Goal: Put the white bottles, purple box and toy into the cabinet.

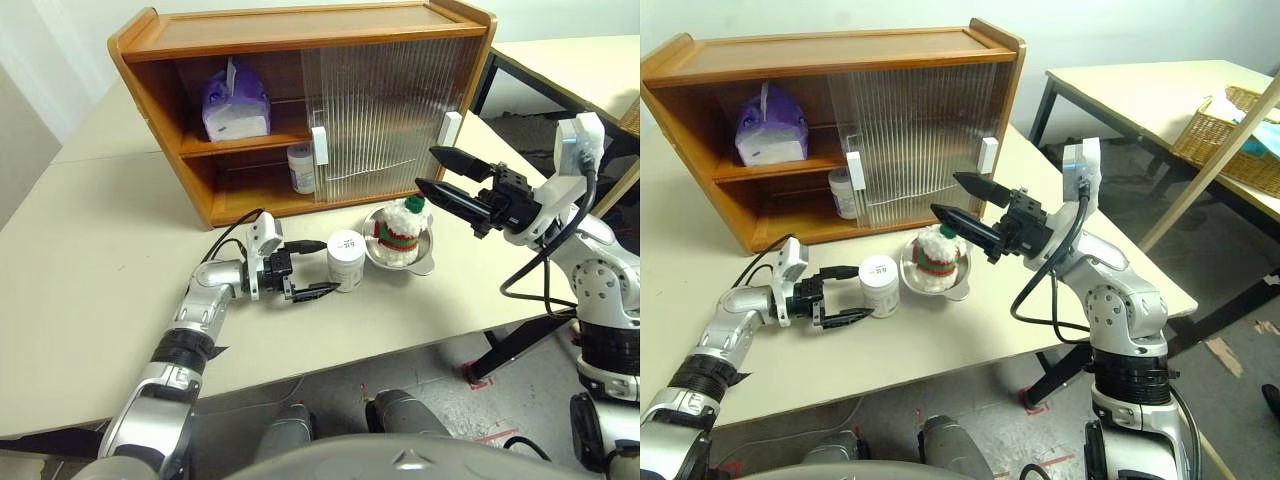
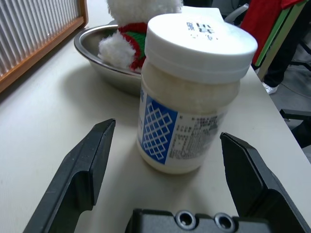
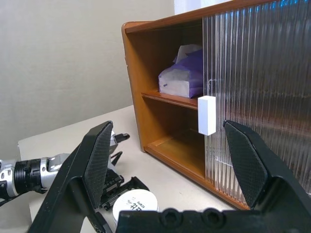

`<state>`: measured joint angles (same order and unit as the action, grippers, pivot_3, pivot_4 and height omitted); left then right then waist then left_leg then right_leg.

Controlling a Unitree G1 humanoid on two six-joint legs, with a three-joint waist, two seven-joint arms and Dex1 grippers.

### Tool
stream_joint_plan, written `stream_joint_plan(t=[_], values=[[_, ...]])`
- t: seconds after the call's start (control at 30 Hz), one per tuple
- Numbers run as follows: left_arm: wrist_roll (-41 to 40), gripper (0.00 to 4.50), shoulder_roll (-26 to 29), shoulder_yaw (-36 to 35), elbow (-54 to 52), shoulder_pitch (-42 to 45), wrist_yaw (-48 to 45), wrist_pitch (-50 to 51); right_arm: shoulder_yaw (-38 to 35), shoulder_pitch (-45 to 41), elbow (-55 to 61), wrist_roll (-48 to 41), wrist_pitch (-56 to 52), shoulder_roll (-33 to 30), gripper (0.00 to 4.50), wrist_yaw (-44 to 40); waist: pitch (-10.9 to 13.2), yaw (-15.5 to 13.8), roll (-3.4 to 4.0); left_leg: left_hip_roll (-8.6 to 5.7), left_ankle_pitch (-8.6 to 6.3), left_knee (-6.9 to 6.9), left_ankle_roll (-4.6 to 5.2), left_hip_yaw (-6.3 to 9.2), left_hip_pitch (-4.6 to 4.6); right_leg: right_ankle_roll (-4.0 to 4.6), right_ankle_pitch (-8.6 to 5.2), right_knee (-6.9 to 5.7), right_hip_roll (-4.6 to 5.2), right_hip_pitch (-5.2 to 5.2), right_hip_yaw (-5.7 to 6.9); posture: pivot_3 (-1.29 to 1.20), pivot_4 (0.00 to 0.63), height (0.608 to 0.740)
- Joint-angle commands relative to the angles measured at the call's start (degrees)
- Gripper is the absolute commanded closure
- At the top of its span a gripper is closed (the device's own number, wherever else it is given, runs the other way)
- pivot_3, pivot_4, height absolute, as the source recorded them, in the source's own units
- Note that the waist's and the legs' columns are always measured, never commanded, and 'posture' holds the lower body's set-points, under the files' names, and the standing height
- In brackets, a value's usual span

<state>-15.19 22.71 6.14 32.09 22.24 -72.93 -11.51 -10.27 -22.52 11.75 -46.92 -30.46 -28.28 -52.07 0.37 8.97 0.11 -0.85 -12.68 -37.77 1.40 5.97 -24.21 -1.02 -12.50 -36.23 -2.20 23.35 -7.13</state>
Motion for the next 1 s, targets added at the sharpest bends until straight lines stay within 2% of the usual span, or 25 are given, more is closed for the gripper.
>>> stream_joint_plan(t=[0.03,0.37,0.47,0.53,0.57,0.73,1.0], values=[[1.5,0.04,-1.0,1.1,2.2,1.6,-0.4,-1.2,-0.5,0.3,0.7,-0.3,-0.1,-0.4,0.0,0.3,0.0,0.0,0.0,0.0,0.01,0.0,0.01,-0.01,0.0,-0.01,0.0,0.0,0.0,-0.01,0.0,-0.23,0.0,0.74],[1.8,0.04,-2.8,1.3,3.8,2.3,-0.8,-1.7,-0.6,0.4,1.0,-0.3,-0.1,-0.6,0.0,0.7,0.0,0.6,0.0,0.02,0.01,-0.02,0.02,-0.03,0.0,-0.1,-0.02,0.0,-0.01,-0.03,0.01,-0.24,0.0,0.74],[1.5,0.66,-3.0,0.9,4.2,2.5,-0.7,-1.5,-0.7,0.6,1.0,-0.2,0.0,-0.7,0.0,0.6,0.0,0.6,0.0,0.02,0.02,-0.02,0.03,-0.03,0.0,-0.12,-0.02,0.0,-0.02,-0.04,0.01,-0.24,0.0,0.74],[1.4,1.28,-3.1,0.7,4.5,2.6,-0.6,-1.5,-0.6,0.4,1.0,-0.2,0.0,-0.6,0.0,0.7,0.0,0.7,0.0,0.02,0.02,-0.03,0.04,-0.04,0.0,-0.14,-0.01,0.0,-0.01,-0.05,0.01,-0.24,0.0,0.74],[1.4,1.45,-3.1,0.7,4.7,2.7,-0.7,-1.5,-0.6,0.4,0.9,-0.2,0.1,-0.5,0.0,0.8,0.0,0.7,0.0,0.02,0.02,-0.04,0.04,-0.04,0.01,-0.15,-0.01,0.0,-0.01,-0.06,0.01,-0.24,0.0,0.74],[0.9,1.45,-2.5,-0.3,4.0,2.2,0.1,-1.6,-0.5,0.3,0.8,-0.1,0.2,-0.5,0.0,0.6,0.0,0.7,0.0,0.02,0.03,-0.05,0.05,-0.03,0.01,-0.18,0.0,0.0,-0.01,-0.08,0.01,-0.23,0.0,0.74],[-2.0,1.45,1.5,-5.6,-0.7,-1.6,3.5,1.2,-0.1,0.2,0.4,0.0,0.3,-0.1,0.0,0.5,0.0,1.4,0.01,0.08,0.03,-0.01,0.04,-0.04,0.01,-0.18,0.0,0.0,-0.1,-0.04,0.01,-0.22,0.0,0.74]])
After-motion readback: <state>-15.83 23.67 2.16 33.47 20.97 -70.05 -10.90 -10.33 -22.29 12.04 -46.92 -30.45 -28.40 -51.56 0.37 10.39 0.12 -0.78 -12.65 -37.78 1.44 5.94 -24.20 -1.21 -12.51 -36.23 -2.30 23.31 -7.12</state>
